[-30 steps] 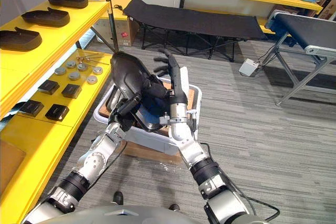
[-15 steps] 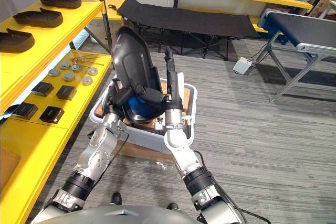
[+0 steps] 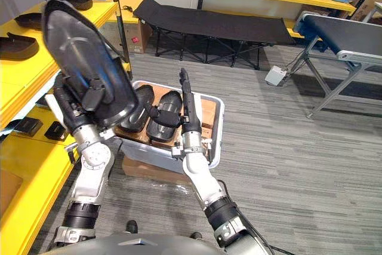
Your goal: Walk over and take three plastic housings, then place them on the shelf
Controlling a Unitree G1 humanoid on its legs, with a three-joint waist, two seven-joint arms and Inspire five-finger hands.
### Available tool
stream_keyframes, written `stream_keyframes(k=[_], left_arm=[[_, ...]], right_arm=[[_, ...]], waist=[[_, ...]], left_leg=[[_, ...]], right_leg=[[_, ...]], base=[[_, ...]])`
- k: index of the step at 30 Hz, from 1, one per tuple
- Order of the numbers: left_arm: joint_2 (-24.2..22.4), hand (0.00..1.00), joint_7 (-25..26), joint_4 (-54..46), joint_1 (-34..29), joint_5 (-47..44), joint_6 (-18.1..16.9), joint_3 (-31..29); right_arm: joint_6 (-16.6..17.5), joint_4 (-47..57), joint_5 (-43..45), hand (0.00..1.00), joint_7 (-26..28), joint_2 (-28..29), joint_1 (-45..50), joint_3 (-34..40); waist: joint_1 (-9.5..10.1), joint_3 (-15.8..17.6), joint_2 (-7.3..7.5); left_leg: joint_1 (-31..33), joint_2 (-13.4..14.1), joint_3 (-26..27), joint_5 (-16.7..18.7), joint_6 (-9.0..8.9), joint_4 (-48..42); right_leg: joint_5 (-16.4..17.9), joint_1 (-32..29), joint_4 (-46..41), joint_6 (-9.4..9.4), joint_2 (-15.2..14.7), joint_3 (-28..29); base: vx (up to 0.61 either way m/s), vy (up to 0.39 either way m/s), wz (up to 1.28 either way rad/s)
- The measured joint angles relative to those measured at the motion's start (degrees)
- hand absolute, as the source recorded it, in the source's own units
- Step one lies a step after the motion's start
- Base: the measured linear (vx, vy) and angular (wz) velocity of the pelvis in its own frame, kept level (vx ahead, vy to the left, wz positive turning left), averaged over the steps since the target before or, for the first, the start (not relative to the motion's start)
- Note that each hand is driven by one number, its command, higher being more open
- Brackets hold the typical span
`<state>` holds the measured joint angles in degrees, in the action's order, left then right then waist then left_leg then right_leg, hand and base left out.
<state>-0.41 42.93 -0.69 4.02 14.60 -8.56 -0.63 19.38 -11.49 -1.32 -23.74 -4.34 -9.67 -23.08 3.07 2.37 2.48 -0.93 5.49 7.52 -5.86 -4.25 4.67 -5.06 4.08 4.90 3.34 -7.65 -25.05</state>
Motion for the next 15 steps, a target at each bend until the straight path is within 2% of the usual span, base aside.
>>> stream_keyframes(k=[4,10,12,15], left_arm=[[0.66,0.00,3.14,0.03,-3.14,5.29,3.45,-2.07],[0.85,0.00,5.74,0.03,-4.62,8.25,5.27,-2.53],[0.83,0.00,5.72,0.05,-4.85,7.48,4.81,-2.70],[0.67,0.00,3.06,0.10,-6.92,-0.73,-1.46,-3.17]], right_arm=[[0.13,4.67,0.32,1.00,1.00,-0.42,2.12,1.44],[0.23,5.11,4.25,1.00,3.71,-0.57,5.39,3.90],[0.25,5.35,6.84,1.00,5.92,-0.55,6.47,4.52],[0.18,5.72,10.81,1.00,9.65,-0.52,7.75,5.19]], waist=[[-0.03,-0.13,0.03],[-0.21,-0.25,-0.10],[-0.25,-0.65,-0.56],[-0.50,-1.34,-1.43]], left_leg=[[-0.01,0.07,0.11,0.28,-0.24,0.00],[0.01,0.16,0.61,0.77,-0.65,0.00],[0.13,0.17,0.97,0.87,-0.61,0.00],[0.07,0.21,1.54,0.94,-0.34,0.00]], right_leg=[[0.08,-0.12,0.00,-0.06,0.01,0.18],[0.28,-0.51,0.00,-0.36,0.29,0.68],[0.27,-0.89,0.00,-0.36,0.34,1.12],[0.09,-1.14,0.00,-0.09,0.37,1.67]], base=[[0.00,0.000,0.00],[0.00,0.000,-0.05],[0.01,0.000,-0.11],[0.04,-0.001,-0.09]])
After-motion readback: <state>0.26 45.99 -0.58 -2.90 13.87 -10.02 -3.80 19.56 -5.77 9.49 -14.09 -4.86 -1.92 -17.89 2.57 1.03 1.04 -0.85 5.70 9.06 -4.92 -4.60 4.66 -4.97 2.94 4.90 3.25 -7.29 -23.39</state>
